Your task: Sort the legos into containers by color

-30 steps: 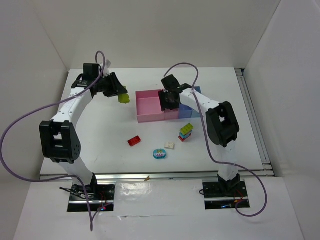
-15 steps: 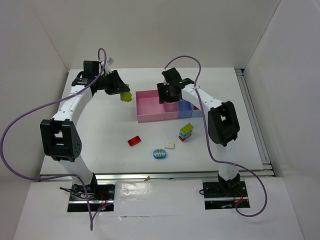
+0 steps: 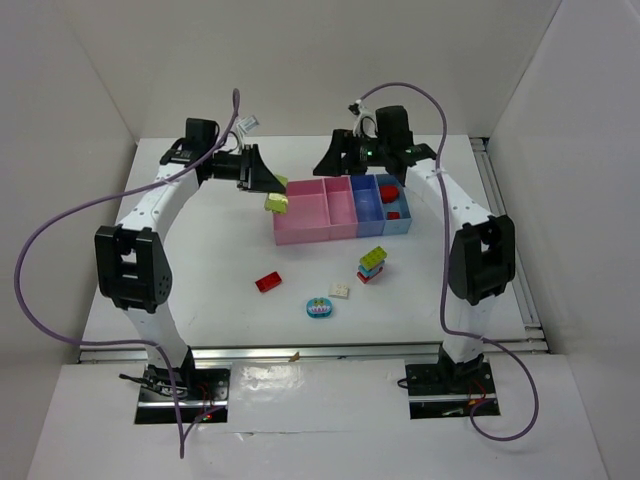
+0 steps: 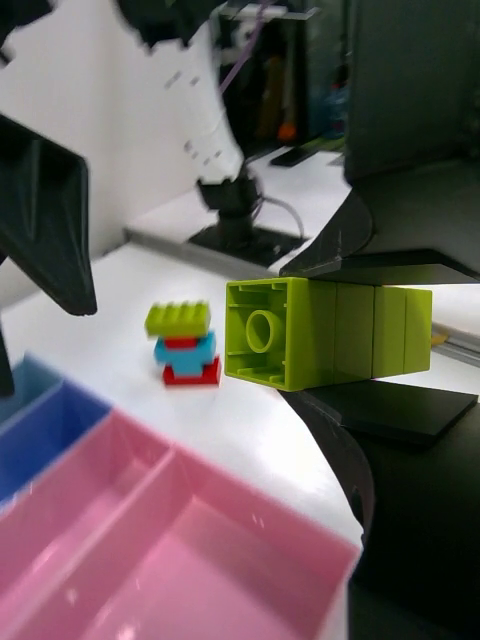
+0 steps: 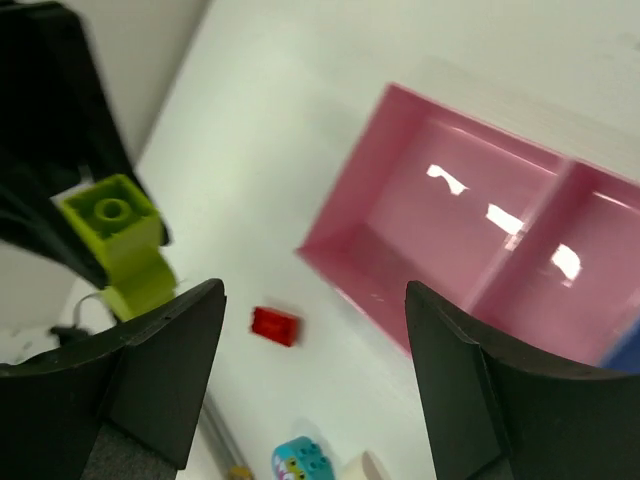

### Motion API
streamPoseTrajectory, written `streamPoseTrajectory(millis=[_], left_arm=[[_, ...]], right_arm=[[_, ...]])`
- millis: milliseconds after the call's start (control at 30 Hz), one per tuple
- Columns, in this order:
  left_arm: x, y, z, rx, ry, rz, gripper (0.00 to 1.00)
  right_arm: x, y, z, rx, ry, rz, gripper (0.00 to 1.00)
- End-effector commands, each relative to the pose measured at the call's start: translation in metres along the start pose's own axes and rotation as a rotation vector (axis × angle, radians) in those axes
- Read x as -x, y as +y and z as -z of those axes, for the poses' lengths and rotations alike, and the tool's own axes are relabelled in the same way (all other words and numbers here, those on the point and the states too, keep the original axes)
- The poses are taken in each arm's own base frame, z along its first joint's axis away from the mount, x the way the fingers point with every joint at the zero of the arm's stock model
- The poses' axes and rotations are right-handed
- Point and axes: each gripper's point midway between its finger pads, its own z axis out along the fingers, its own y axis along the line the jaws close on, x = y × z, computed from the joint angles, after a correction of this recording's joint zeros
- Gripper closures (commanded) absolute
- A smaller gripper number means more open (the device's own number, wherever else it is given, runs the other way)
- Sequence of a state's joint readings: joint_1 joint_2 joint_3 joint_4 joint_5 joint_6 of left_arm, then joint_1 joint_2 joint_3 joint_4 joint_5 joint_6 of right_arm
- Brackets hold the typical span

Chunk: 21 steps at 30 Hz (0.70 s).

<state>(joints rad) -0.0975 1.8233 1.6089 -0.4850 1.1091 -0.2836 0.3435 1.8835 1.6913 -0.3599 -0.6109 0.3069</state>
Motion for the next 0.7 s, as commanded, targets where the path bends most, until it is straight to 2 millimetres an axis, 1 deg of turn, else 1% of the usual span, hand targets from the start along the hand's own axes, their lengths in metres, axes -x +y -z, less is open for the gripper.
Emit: streamPoseTrajectory(millis=[0, 33, 67, 100, 133, 167, 200, 233, 267, 300, 333, 367, 400, 433, 467, 500, 533, 600, 633, 667], left_arm=[[0.000, -0.039, 0.003, -0.217, 0.038, -0.085, 1.00], [-0.001, -0.041, 0.000, -0.223, 0.045, -0.087, 1.00], [0.002, -0.039, 0.000, -0.198, 0.038, -0.086, 1.00], [0.002, -0.037, 0.000, -0.186, 0.037, -0.076, 1.00], [0.006, -0.039, 0.000, -0.187, 0.030, -0.093, 1.00], [0.007, -0.036, -0.001, -0.166, 0.027, -0.076, 1.00], [0.011, -0.036, -0.001, -0.154, 0.017, -0.087, 1.00], [0.012, -0.035, -0.001, -0.145, 0.016, -0.078, 1.00], [0.015, -0.031, -0.002, -0.129, 0.012, -0.067, 1.00], [0.018, -0.027, -0.003, -0.097, 0.001, -0.053, 1.00], [0.018, -0.021, -0.005, -0.080, 0.000, -0.036, 1.00], [0.019, -0.020, -0.009, -0.061, -0.004, -0.029, 1.00], [0.019, -0.014, -0.011, -0.051, -0.003, -0.019, 1.00], [0.022, -0.014, -0.011, -0.036, -0.011, -0.012, 1.00], [0.024, -0.010, -0.012, -0.027, -0.013, 0.002, 1.00], [0.029, -0.007, -0.013, -0.010, -0.018, 0.002, 1.00], [0.032, -0.007, -0.012, 0.006, -0.024, 0.012, 1.00], [0.034, 0.001, -0.013, 0.050, -0.027, 0.018, 1.00], [0.035, 0.008, -0.012, 0.101, -0.026, 0.046, 1.00], [0.035, 0.011, -0.011, 0.131, -0.029, 0.055, 1.00]], right_arm=[[0.018, 0.066, 0.021, 0.328, -0.005, 0.089, 0.20], [0.020, 0.071, 0.024, 0.347, -0.002, 0.088, 0.20], [0.019, 0.072, 0.024, 0.357, 0.002, 0.088, 0.20], [0.015, 0.070, 0.023, 0.355, 0.007, 0.091, 0.20], [0.012, 0.071, 0.026, 0.353, 0.014, 0.085, 0.20], [0.010, 0.072, 0.028, 0.352, 0.014, 0.093, 0.20], [0.008, 0.069, 0.029, 0.332, 0.010, 0.088, 0.20], [0.005, 0.066, 0.030, 0.306, 0.007, 0.080, 0.20], [0.006, 0.059, 0.032, 0.279, -0.005, 0.073, 0.20], [0.010, 0.046, 0.029, 0.204, -0.026, 0.061, 0.20], [0.009, 0.039, 0.027, 0.164, -0.028, 0.048, 0.20], [0.004, 0.029, 0.026, 0.109, -0.012, 0.033, 0.23], [0.006, 0.020, 0.029, 0.064, -0.019, 0.031, 0.23], [0.012, 0.004, 0.026, -0.025, -0.037, 0.021, 0.23], [0.005, -0.009, 0.021, -0.074, -0.013, -0.006, 0.23], [0.006, -0.021, 0.019, -0.131, -0.017, -0.015, 0.23], [0.005, -0.028, 0.018, -0.162, -0.012, -0.023, 0.23], [0.004, -0.039, 0.013, -0.203, -0.005, -0.045, 0.23], [0.008, -0.041, 0.016, -0.233, -0.018, -0.064, 0.23], [0.014, -0.043, 0.015, -0.247, -0.027, -0.061, 0.23]])
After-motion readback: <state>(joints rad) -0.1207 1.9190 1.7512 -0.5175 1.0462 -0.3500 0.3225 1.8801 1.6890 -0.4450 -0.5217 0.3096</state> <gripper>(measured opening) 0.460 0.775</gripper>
